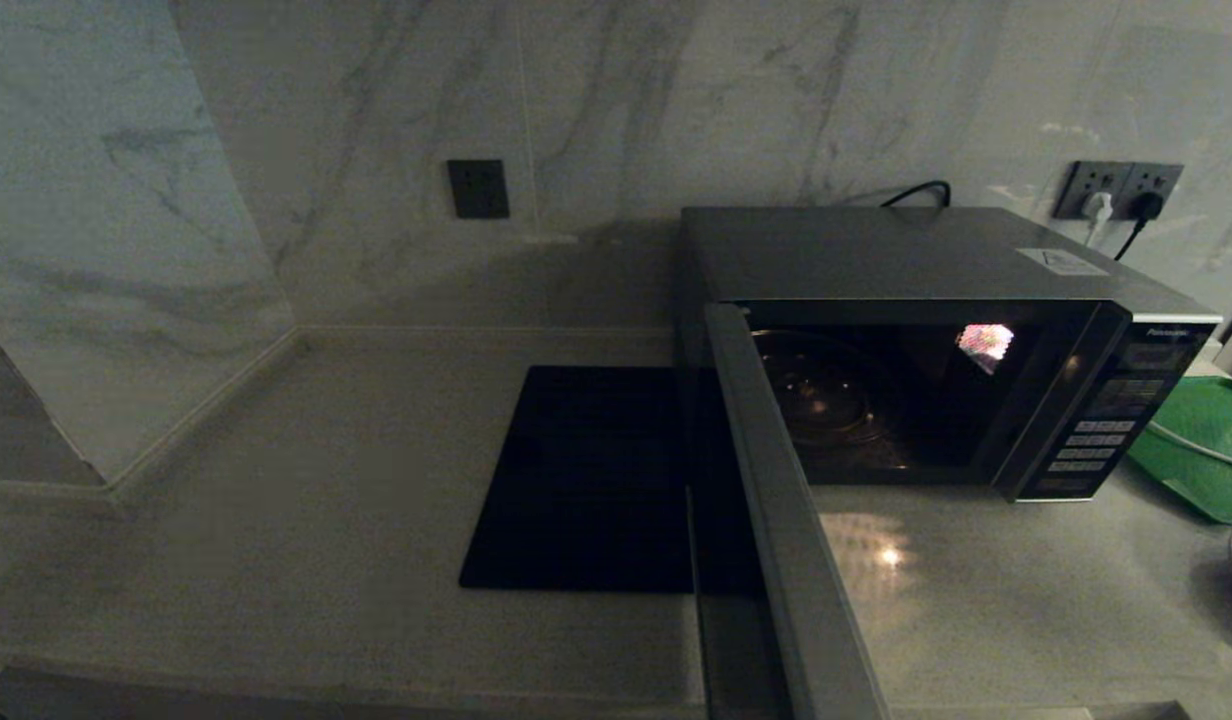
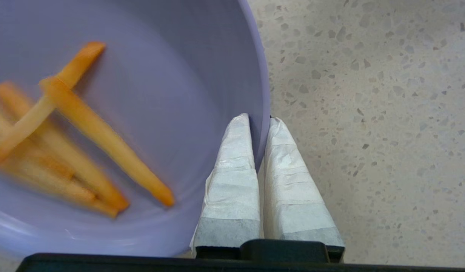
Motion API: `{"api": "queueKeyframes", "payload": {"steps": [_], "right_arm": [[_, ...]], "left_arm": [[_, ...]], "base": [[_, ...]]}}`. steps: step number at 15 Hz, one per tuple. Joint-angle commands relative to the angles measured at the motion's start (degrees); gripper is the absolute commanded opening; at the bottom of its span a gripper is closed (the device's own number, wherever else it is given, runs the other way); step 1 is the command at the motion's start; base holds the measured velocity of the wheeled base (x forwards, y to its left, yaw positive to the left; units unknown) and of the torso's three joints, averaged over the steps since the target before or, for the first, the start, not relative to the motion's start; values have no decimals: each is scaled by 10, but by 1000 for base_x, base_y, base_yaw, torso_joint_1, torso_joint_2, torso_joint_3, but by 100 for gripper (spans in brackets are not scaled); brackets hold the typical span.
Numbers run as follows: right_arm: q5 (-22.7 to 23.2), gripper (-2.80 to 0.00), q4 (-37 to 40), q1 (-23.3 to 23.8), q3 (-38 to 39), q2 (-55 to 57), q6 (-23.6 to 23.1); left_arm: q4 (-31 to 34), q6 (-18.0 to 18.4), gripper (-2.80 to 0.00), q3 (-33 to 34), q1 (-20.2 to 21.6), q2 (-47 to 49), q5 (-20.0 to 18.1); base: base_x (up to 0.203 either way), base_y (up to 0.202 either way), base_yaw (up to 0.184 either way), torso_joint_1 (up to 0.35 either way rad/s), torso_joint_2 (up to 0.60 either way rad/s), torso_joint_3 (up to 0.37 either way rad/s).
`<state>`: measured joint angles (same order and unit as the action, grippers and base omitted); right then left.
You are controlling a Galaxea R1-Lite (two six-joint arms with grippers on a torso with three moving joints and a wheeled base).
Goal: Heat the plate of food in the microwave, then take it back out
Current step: Put the plate in the microwave oven
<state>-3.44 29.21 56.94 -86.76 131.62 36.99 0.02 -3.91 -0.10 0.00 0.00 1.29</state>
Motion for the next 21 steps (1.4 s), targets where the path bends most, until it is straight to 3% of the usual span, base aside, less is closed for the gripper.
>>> {"api": "queueKeyframes", "payload": {"steps": [1,11,21], "right_arm": [[0,-280,3,0,2,0,2],[11,-280,4,-1,17,-43,-9],[88,-280,3,0,106,-152,-46]], "left_arm": [[0,0,-280,0,0,0,0],[0,0,-280,0,0,0,0],[0,0,-280,0,0,0,0]], "base": [[0,0,0,0,0,0],[0,0,0,0,0,0],[0,0,0,0,0,0]]}}
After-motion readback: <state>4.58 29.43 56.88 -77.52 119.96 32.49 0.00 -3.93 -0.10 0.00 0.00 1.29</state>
